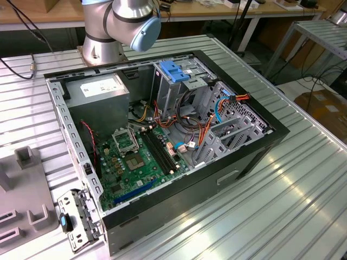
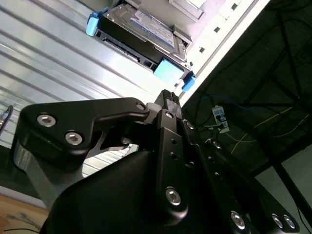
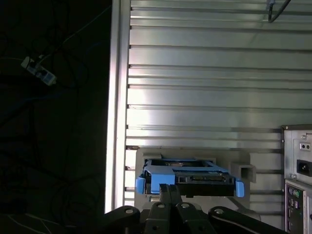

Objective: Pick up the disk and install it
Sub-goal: 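Pick up the disk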

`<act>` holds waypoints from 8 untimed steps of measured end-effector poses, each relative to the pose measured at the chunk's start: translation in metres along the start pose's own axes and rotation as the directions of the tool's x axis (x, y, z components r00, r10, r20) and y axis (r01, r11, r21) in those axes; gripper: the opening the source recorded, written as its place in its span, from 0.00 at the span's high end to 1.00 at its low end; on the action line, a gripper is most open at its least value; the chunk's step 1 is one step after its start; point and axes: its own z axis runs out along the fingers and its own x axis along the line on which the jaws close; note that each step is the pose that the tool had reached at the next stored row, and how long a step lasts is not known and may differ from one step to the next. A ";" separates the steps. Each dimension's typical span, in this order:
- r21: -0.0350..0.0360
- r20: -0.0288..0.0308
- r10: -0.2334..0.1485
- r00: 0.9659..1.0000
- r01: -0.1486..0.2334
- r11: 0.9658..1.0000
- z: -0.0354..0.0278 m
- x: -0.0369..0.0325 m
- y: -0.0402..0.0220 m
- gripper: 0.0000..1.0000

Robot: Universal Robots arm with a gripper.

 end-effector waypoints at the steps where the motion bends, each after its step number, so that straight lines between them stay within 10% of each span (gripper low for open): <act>1: 0.000 -0.001 -0.010 1.000 0.010 1.000 0.0000 0.0000 0.0000 0.89; 8: -0.001 -0.005 -0.106 0.994 0.106 0.994 0.0000 0.0000 0.0000 0.89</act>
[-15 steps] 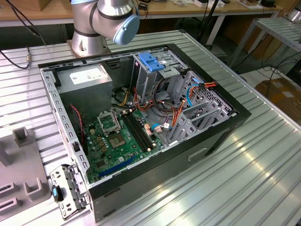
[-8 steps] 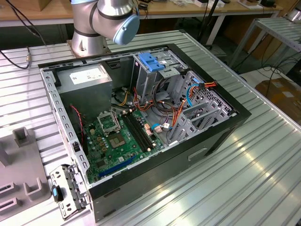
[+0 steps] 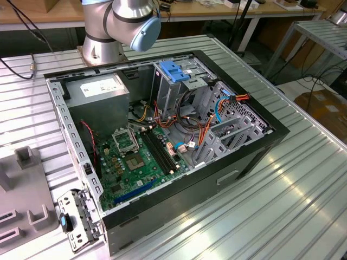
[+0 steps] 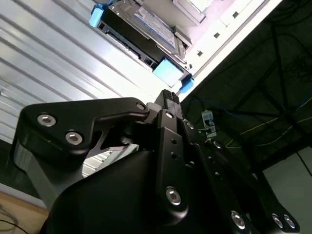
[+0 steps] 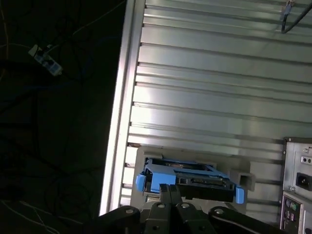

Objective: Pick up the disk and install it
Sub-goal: 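Pick up the disk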

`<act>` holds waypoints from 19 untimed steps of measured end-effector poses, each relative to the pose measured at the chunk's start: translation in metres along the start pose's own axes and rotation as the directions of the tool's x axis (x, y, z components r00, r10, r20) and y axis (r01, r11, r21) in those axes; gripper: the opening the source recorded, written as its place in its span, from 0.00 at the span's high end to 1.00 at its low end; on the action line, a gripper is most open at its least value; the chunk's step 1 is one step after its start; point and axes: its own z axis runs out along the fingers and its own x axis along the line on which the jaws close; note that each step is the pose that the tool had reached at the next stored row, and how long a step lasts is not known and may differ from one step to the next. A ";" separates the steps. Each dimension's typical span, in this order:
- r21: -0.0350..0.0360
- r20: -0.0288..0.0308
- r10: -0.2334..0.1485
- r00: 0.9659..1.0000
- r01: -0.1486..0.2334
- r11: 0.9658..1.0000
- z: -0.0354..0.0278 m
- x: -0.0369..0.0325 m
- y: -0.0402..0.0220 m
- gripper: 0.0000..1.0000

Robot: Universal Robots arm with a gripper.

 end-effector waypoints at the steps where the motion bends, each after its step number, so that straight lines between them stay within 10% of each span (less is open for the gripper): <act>1: 0.000 -0.001 -0.025 1.000 0.025 1.000 0.0000 0.0000 0.0000 0.89; 11: -0.002 -0.008 -0.190 0.982 0.190 0.982 0.0001 0.0000 0.0000 0.89; 16: -0.003 -0.012 -0.278 0.960 0.278 0.961 0.0001 0.0000 0.0000 0.89; 19: -0.004 -0.014 -0.337 0.942 0.337 0.942 0.0002 0.0000 0.0000 0.89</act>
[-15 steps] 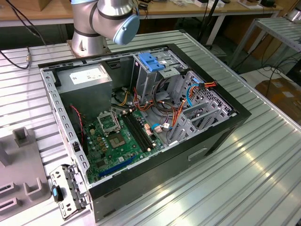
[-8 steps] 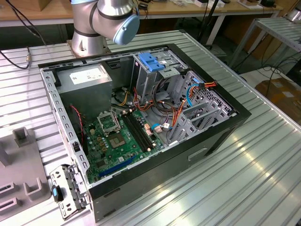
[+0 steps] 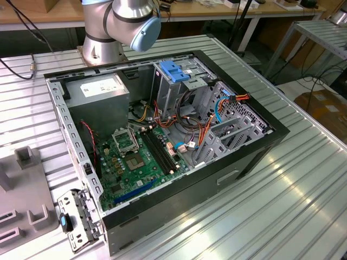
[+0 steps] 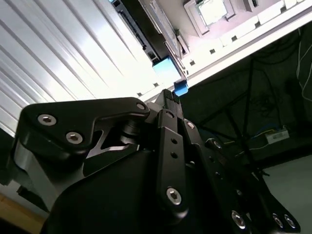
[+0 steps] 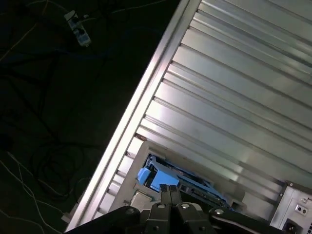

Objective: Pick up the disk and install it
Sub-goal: 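Pick up the disk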

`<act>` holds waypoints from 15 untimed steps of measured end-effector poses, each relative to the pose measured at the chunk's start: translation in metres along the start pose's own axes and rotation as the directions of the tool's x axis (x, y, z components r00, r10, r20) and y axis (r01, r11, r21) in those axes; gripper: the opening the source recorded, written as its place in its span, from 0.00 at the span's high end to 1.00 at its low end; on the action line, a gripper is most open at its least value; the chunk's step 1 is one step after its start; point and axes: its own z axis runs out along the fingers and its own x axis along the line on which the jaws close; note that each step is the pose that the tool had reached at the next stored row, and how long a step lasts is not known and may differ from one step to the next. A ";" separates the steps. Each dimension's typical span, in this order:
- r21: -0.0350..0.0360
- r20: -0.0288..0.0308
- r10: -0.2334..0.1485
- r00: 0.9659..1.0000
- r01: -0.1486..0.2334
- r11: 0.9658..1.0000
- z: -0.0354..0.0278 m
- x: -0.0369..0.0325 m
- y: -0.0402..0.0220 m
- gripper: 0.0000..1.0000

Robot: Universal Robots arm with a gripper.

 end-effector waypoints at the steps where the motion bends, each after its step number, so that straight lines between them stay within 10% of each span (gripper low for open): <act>1: 0.000 -0.001 -0.018 1.000 0.018 1.000 0.0000 0.0000 0.0000 0.89; 6: -0.001 -0.005 -0.107 0.994 0.107 0.994 0.0001 0.0000 0.0000 0.89; 15: -0.003 -0.012 -0.284 0.959 0.284 0.959 0.0002 0.0000 0.0000 0.89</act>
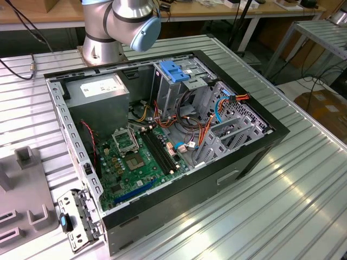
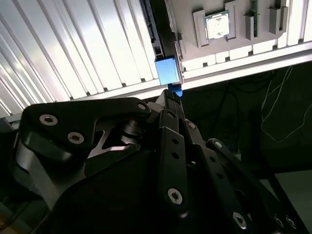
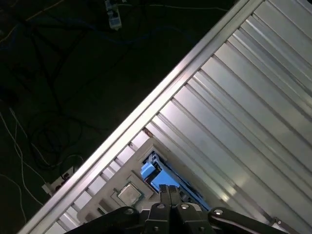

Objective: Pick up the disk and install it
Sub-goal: 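Pick up the disk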

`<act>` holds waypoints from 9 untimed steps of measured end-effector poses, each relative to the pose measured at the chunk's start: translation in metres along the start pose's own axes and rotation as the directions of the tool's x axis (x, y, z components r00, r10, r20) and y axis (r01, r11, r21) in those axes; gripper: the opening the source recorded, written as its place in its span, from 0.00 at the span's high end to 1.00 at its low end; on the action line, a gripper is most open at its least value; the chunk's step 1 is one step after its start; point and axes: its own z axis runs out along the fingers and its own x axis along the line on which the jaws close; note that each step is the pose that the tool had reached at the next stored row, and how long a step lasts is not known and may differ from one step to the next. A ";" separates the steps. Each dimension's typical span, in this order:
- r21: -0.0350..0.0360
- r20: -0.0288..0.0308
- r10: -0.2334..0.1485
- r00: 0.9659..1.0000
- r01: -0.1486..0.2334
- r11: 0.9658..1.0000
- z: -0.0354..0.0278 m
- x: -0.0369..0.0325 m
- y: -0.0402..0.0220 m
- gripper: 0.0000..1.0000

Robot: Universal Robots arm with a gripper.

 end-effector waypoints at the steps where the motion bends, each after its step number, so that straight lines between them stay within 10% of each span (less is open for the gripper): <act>1: 0.000 -0.001 -0.023 1.000 0.023 1.000 0.0002 0.0000 0.0000 0.89; 5: 0.000 -0.004 -0.088 0.996 0.088 0.996 0.0005 -0.0004 -0.0002 0.89; 9: -0.001 -0.008 -0.180 0.984 0.180 0.984 0.0010 -0.0008 -0.0007 0.89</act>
